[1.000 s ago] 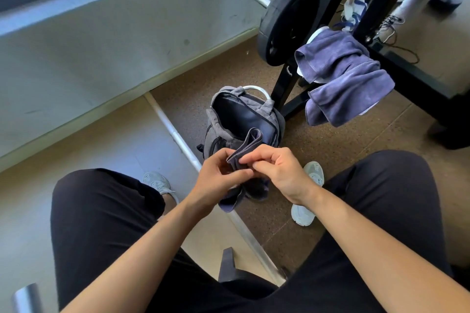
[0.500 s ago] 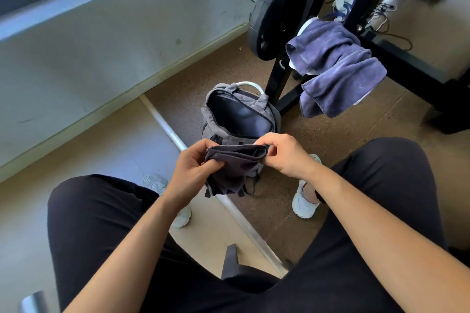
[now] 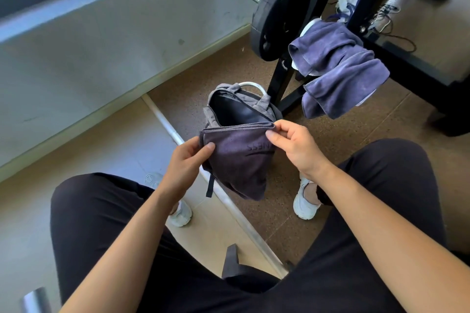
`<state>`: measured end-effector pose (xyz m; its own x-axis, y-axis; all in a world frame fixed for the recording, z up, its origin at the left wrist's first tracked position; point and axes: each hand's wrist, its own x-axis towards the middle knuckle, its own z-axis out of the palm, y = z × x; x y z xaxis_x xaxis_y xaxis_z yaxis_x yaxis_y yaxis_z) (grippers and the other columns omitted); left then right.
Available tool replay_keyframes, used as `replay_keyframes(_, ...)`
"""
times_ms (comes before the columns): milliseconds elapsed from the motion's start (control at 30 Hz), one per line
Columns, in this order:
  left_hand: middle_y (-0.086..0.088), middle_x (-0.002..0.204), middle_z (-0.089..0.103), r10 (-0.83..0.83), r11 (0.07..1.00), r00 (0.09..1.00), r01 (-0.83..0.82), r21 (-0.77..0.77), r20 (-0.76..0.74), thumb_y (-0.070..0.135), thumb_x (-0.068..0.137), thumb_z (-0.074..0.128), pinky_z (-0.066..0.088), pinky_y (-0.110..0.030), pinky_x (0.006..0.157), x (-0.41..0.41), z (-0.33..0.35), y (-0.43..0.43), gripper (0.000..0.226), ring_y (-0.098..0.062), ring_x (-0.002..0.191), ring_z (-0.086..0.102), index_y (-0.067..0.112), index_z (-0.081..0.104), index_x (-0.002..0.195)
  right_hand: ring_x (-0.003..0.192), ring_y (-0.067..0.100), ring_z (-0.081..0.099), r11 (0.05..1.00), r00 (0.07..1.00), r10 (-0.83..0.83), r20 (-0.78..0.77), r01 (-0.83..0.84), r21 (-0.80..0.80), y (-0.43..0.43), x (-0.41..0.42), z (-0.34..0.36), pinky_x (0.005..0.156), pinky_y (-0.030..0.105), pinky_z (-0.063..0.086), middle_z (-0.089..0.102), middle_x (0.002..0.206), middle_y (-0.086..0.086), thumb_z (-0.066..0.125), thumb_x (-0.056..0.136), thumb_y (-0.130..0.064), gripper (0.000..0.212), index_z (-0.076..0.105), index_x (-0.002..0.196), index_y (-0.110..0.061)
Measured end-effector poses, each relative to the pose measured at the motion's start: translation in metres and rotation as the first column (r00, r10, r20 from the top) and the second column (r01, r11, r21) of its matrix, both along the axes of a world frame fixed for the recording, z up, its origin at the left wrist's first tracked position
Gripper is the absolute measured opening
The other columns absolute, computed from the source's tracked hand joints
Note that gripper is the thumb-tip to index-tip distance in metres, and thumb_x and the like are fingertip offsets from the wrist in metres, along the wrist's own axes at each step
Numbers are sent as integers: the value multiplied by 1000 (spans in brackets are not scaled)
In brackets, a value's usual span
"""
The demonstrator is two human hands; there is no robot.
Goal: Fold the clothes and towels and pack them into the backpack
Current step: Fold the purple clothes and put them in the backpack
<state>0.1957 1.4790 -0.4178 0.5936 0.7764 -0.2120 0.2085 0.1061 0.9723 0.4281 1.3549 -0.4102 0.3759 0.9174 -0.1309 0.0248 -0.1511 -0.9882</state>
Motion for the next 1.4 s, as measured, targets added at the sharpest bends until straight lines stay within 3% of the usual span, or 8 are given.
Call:
replay_keyframes(133, -3, 107, 76, -30, 990, 993, 45, -135, 113, 30, 98, 56, 54, -37, 96, 6, 9, -7, 23, -20, 103, 70, 26, 78, 105, 99, 18, 67, 1000, 979, -17, -205, 12, -26, 3, -7, -1, 86, 27, 54, 70, 107, 14, 51, 104, -9, 19, 64, 114, 1)
replay_keyframes(367, -10, 98, 78, -24, 888, 977, 119, -444, 212, 31, 87, 58, 58, -31, 80, 14, 33, -10, 34, -21, 93, 74, 7, 71, 106, 124, 37, 56, 1000, 808, -9, -589, -2, -18, 1, -5, 16, 107, 46, 45, 58, 136, 27, 53, 101, -23, 44, 53, 134, 7)
replay_keyframes(533, -18, 107, 76, 64, 801, 979, 65, -595, 194, 37, 95, 57, 53, -39, 94, 23, 33, -12, 43, -27, 102, 72, 1, 69, 115, 120, 26, 64, 961, 697, 161, -699, -271, -48, -7, -18, 18, 97, 35, 55, 68, 128, 13, 88, 68, -48, 65, 71, 121, -15)
replay_keyframes(667, -16, 110, 73, 142, 855, 983, -61, -516, 119, 35, 104, 53, 55, -36, 92, 29, 21, -6, 40, -24, 102, 69, 1, 66, 122, 120, 24, 64, 930, 758, 167, -631, -333, -154, -5, -28, 19, 94, 30, 54, 70, 125, 11, 65, 94, -26, 36, 62, 127, -11)
replay_keyframes(933, -1, 75, 58, 389, 908, 920, -392, -147, -49, 14, 93, 65, 45, -19, 59, 23, -5, -3, 9, -10, 65, 52, 12, 60, 86, 130, 27, 58, 975, 680, -111, -724, -65, -211, -1, -12, 26, 107, 40, 45, 63, 137, 15, 49, 104, -26, 43, 54, 140, -3)
replay_keyframes(1067, -4, 70, 68, 214, 967, 977, -215, -138, -23, 4, 94, 63, 49, -22, 64, 25, -5, -21, 14, -11, 63, 60, 6, 71, 84, 129, 30, 59, 979, 614, -167, -771, 15, -201, -2, -1, 28, 106, 44, 45, 62, 139, 17, 46, 105, -32, 47, 52, 142, -4)
replay_keyframes(1233, -6, 115, 72, -65, 987, 995, 76, -143, 77, 18, 92, 67, 55, -31, 91, 37, -7, -45, 35, -12, 101, 68, 14, 64, 127, 131, 34, 57, 982, 598, -167, -784, 26, -188, -4, 4, 24, 107, 48, 43, 58, 142, 20, 45, 105, -35, 51, 46, 146, -4)
replay_keyframes(1400, -9, 108, 71, -150, 966, 983, 168, -198, 104, 23, 92, 68, 52, -34, 98, 36, -9, -40, 40, -15, 103, 66, -5, 62, 120, 130, 32, 58, 984, 599, -161, -785, 37, -173, -6, 6, 21, 104, 46, 51, 59, 141, 19, 44, 105, -37, 52, 47, 145, -2)
